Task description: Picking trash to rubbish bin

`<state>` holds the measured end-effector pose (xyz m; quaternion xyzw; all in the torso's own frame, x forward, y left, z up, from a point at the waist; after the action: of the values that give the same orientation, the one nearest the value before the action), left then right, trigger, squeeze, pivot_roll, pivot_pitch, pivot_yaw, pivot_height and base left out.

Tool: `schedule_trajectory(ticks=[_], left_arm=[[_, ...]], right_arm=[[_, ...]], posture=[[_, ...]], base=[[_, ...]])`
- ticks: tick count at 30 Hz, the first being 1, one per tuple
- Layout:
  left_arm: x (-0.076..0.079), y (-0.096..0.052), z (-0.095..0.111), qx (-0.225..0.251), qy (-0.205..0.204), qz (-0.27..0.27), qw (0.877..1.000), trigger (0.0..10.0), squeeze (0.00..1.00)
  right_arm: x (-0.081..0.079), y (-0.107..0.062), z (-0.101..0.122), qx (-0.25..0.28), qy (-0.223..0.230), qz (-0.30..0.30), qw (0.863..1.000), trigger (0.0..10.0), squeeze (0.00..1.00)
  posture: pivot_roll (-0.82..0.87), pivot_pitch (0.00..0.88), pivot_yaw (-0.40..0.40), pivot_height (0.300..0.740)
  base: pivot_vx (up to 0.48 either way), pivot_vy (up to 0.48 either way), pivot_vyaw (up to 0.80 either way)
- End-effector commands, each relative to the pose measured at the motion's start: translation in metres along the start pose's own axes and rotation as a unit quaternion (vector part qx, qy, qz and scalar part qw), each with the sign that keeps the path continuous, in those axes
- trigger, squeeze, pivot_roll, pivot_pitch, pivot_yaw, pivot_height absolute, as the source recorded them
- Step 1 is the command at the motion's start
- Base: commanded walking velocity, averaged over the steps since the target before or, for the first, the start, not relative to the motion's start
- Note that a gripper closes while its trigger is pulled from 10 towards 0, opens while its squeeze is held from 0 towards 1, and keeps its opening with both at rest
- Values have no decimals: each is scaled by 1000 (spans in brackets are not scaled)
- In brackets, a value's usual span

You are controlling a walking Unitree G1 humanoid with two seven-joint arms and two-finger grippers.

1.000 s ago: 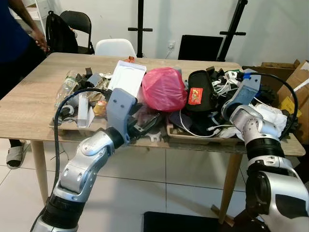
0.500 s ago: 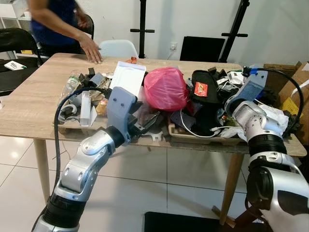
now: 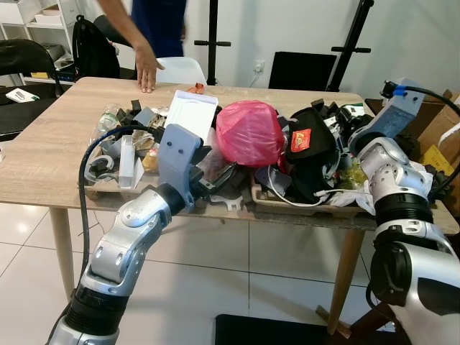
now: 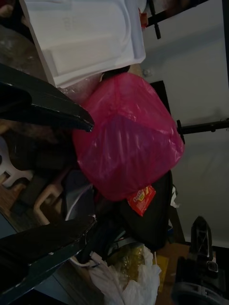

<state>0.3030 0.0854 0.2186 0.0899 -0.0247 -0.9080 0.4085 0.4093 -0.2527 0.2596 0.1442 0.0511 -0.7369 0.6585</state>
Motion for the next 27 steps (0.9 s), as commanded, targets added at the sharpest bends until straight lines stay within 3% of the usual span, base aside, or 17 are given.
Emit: schedule_trajectory(ticks=[1, 5, 6, 7, 8, 9, 11, 12, 13, 14, 21, 27], left_arm=[[1, 2, 0, -4, 1, -1, 1000, 10000, 0], [1, 3, 1, -4, 1, -2, 1000, 10000, 0], [1, 3, 1, -3, 1, -2, 1000, 10000, 0], [1, 3, 1, -3, 1, -2, 1000, 10000, 0], [2, 3, 1, -3, 1, -3, 1000, 10000, 0], [2, 3, 1, -3, 1, -3, 1000, 10000, 0], [4, 3, 3, 3, -2, -8, 1000, 10000, 0], [4, 3, 3, 3, -2, -8, 1000, 10000, 0], [5, 4, 5, 8, -3, -14, 1000, 10000, 0], [8, 4, 6, 12, -4, -23, 1000, 10000, 0], [24, 1, 9, 11, -19, -91, 996, 10000, 0], [29, -1, -3, -50, -8, -110, 993, 10000, 0]], right_arm=[[-7, 0, -5, -22, -30, 27, 999, 10000, 0], [-15, -1, -17, -70, -47, 55, 995, 10000, 0], [-16, -2, -23, -87, -51, 61, 993, 10000, 475], [-16, -2, -23, -87, -51, 61, 993, 10000, 475], [-18, -3, -29, -110, -40, 65, 991, 10000, 690], [-18, -3, -29, -110, -40, 65, 991, 10000, 690], [-15, -4, -35, -129, 25, 53, 990, 10000, 671], [-15, -4, -35, -129, 25, 53, 990, 10000, 671], [-13, -4, -36, -133, 54, 47, 989, 10000, 561], [-13, -4, -38, -139, 78, 45, 986, 10000, 0], [-13, -8, -46, -161, 143, 46, 975, 10000, 0], [-14, -10, -49, -171, 199, 47, 964, 10000, 0]], posture=[[-5, 48, -2, 740], [-5, 48, -2, 740], [-5, 46, -3, 740], [-5, 46, -3, 740], [-5, 46, -3, 740], [-5, 46, -3, 740], [-3, 42, -4, 740], [-3, 42, -4, 740], [-3, 42, -4, 740], [-3, 39, -4, 740], [-5, 34, 2, 740], [-5, 30, 3, 740]], base=[[0, 0, 0], [0, 0, 0], [0, 0, 0], [0, 0, 0], [0, 0, 0], [0, 0, 0], [0, 0, 0], [0, 0, 0], [0, 0, 0], [0, 0, 0], [0, 0, 0], [0, 0, 0]])
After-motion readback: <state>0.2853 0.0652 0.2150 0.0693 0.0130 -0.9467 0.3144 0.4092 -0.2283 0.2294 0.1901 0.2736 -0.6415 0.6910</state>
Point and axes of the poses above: a point about 5 cm out from each wrist's last joint towards the gripper, its own y axis pointing out of the wrist towards the gripper, its own z axis along the axis of the wrist's last joint, x = y × z, the point moved 1 cm from there along y, pointing out of the wrist towards the gripper, and after that the axes turned 2 degrees about y, right-handed, at the moved point
